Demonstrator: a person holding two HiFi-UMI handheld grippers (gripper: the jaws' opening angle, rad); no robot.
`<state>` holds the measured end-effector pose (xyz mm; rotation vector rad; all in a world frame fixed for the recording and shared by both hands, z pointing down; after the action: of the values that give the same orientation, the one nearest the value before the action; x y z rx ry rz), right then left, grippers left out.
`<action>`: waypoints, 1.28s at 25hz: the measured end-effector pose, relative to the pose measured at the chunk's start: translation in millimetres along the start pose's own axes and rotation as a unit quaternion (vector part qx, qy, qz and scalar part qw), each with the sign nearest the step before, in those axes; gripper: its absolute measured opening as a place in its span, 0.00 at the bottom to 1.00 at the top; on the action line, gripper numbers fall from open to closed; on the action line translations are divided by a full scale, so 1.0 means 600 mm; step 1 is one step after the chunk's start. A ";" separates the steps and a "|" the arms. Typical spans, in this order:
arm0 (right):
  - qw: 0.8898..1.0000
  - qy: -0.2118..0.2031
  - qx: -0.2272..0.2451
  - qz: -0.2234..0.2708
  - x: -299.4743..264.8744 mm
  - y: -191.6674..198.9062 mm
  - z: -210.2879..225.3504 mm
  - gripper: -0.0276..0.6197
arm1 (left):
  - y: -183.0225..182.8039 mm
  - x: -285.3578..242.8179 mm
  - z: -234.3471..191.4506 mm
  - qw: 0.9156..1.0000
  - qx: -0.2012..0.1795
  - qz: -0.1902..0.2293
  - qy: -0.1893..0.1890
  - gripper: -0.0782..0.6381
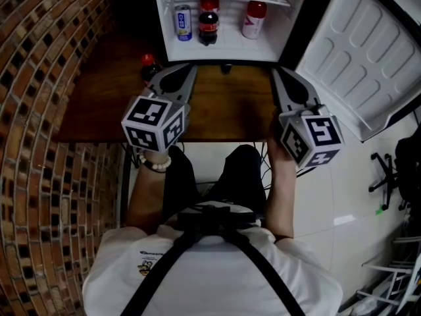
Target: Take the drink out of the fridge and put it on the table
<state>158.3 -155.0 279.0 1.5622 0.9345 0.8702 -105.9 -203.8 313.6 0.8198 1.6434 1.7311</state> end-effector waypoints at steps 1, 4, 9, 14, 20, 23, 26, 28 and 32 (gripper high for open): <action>1.000 0.000 0.001 -0.002 0.001 0.000 -0.001 0.07 | 0.000 -0.009 0.008 1.000 -0.003 -0.004 0.004 0.11; 1.000 -0.002 0.003 -0.003 -0.001 -0.001 -0.003 0.07 | -0.002 -0.032 0.027 1.000 -0.012 -0.009 0.014 0.11; 1.000 -0.001 0.004 -0.009 -0.001 -0.004 -0.005 0.07 | -0.003 -0.045 0.039 1.000 -0.013 -0.013 0.024 0.11; 1.000 -0.003 0.006 -0.010 -0.001 -0.004 -0.006 0.07 | -0.002 -0.044 0.044 0.999 -0.014 -0.013 0.029 0.11; 1.000 -0.004 0.006 -0.015 -0.001 -0.003 -0.008 0.07 | -0.001 -0.044 0.048 0.999 -0.014 -0.012 0.032 0.11; 1.000 -0.003 0.005 -0.017 0.000 -0.003 -0.007 0.07 | 0.000 -0.043 0.048 0.999 -0.013 -0.011 0.032 0.11; 1.000 -0.001 0.007 -0.017 0.002 -0.003 -0.006 0.07 | 0.001 -0.044 0.048 0.999 -0.011 -0.012 0.032 0.11; 1.000 -0.001 0.008 -0.016 0.003 -0.004 -0.005 0.07 | 0.001 -0.044 0.048 0.999 -0.011 -0.013 0.032 0.11; 1.000 0.000 0.006 -0.017 0.002 -0.004 -0.005 0.07 | 0.000 -0.044 0.047 0.999 -0.009 -0.011 0.032 0.11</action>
<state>155.7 -152.4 277.2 1.5534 0.9648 0.8415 -67.6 -207.1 314.1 0.7412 1.6704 1.7713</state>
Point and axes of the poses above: the fingertips, and each gripper's own axes: x backward along the fingers, z to its right, y out of its underside, the point moved 10 cm from there along x, backward along the fingers, and after that the axes turned 1 degree about x, right-handed, at the moved point
